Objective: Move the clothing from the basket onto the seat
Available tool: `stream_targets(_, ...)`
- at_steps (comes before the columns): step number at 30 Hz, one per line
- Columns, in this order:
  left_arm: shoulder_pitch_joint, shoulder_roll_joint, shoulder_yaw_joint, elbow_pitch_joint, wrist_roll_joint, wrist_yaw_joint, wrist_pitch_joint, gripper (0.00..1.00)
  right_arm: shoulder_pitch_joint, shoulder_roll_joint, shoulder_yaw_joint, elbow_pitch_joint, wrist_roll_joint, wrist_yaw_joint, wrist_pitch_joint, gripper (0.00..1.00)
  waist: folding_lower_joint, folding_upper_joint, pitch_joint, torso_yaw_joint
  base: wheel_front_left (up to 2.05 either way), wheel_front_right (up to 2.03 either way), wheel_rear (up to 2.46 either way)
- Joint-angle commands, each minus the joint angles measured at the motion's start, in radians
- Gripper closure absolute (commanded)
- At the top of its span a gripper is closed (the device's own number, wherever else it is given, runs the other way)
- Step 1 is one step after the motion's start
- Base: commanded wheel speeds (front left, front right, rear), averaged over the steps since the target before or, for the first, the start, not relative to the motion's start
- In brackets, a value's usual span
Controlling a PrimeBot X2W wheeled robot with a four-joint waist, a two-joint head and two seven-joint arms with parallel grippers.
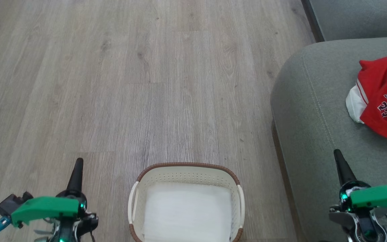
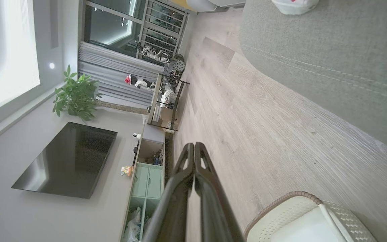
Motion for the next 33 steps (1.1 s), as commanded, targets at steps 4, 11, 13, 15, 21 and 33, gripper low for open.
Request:
stream_targets(4,-0.058,0.004,0.047,-0.037,-0.064,-0.012,0.017,1.00,-0.061,0.003,0.001,-0.024,0.057,0.000,0.019,1.00,0.0000,0.0000,0.000,-0.001,0.00,0.00,0.00)
stream_targets(11,-0.062,0.004,0.064,-0.039,-0.143,-0.019,0.038,1.00,-0.071,0.016,-0.011,-0.018,0.124,0.000,0.040,1.00,0.0000,0.0000,0.001,-0.003,0.00,0.00,0.00)
stream_targets(13,-0.064,0.004,0.069,-0.040,-0.165,-0.021,0.043,1.00,-0.073,0.020,-0.014,-0.016,0.143,0.000,0.046,1.00,0.0000,0.0000,0.001,-0.004,0.00,0.00,0.00)
stream_targets(15,-0.065,0.004,0.073,-0.040,-0.188,-0.023,0.049,1.00,-0.076,0.024,-0.017,-0.014,0.162,0.000,0.052,1.00,0.0000,0.0000,0.001,-0.005,0.00,0.00,0.00)
stream_targets(21,-0.068,0.003,0.088,-0.042,-0.256,-0.029,0.066,1.00,-0.084,0.035,-0.027,-0.008,0.219,0.000,0.070,1.00,0.0000,0.0000,0.001,-0.006,0.00,0.00,0.00)
stream_targets(33,-0.071,0.003,0.100,-0.043,-0.309,-0.034,0.080,1.00,-0.091,0.045,-0.036,-0.004,0.263,0.000,0.085,1.00,0.0000,0.0000,0.001,-0.008,0.00,0.00,0.00)
